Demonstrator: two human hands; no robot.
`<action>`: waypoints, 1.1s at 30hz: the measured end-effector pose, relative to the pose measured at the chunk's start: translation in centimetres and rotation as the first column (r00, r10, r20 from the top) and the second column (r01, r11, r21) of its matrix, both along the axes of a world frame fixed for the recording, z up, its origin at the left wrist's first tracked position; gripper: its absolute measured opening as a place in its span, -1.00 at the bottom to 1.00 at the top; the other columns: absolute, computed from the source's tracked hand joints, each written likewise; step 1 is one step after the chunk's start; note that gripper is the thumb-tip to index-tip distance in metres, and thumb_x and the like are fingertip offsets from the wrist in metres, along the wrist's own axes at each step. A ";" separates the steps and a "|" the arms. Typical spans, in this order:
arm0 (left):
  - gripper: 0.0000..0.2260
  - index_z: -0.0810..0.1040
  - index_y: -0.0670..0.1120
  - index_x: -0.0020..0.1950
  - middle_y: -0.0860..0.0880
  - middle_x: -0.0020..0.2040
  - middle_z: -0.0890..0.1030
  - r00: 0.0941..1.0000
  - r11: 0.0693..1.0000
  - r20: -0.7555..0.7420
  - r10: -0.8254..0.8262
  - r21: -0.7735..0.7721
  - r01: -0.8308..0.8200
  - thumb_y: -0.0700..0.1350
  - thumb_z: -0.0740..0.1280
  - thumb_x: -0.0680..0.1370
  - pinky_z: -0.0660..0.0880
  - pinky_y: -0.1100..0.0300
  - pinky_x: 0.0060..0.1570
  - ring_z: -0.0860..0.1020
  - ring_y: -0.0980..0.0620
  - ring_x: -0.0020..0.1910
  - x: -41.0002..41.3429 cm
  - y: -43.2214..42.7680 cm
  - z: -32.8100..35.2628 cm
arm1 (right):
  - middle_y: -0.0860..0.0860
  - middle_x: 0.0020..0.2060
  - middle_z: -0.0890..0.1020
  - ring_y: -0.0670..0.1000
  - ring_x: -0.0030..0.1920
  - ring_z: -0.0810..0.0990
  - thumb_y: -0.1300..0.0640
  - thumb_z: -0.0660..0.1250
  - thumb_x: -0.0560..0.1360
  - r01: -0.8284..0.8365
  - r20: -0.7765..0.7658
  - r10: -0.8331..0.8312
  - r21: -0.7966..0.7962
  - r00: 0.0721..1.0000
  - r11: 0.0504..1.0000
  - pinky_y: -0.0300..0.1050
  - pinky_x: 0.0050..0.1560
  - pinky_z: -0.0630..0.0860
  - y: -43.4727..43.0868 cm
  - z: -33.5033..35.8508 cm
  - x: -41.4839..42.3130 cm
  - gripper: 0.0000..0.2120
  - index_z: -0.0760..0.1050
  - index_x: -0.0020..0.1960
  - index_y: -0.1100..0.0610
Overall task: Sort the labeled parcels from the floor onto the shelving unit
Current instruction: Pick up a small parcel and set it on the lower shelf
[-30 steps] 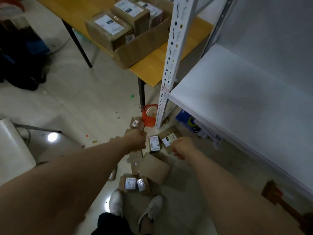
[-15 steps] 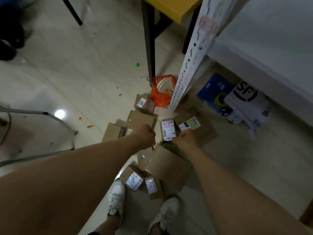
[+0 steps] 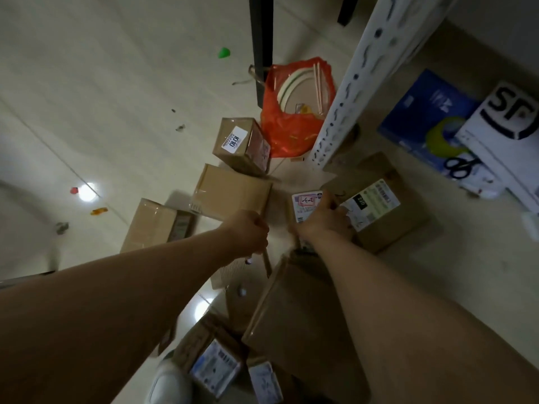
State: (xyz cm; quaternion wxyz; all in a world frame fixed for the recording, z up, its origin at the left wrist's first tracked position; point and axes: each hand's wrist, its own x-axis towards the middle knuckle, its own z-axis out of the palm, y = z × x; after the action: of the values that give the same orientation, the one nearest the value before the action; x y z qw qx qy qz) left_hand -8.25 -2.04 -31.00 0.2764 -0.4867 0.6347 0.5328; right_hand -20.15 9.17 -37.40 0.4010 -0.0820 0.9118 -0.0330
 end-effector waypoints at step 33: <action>-0.08 0.17 0.19 0.39 -0.10 0.29 0.27 0.831 0.967 -0.538 -0.141 0.106 0.233 -0.46 0.50 0.27 0.50 -0.24 0.21 0.37 -0.25 0.27 3.4 -3.6 68.5 | 0.15 0.33 0.45 0.33 0.35 0.44 -0.50 0.38 0.22 0.710 0.676 -0.311 -0.457 0.669 0.536 0.40 0.26 0.45 6.1 74.6 2.4 -0.13 0.35 0.43 -0.15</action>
State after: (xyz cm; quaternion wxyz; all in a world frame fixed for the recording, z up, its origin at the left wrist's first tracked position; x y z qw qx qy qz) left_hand -4.81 -5.67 37.46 0.1828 -0.2329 0.6837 0.6670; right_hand -17.75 15.27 37.16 0.5386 0.0703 0.6658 -0.5116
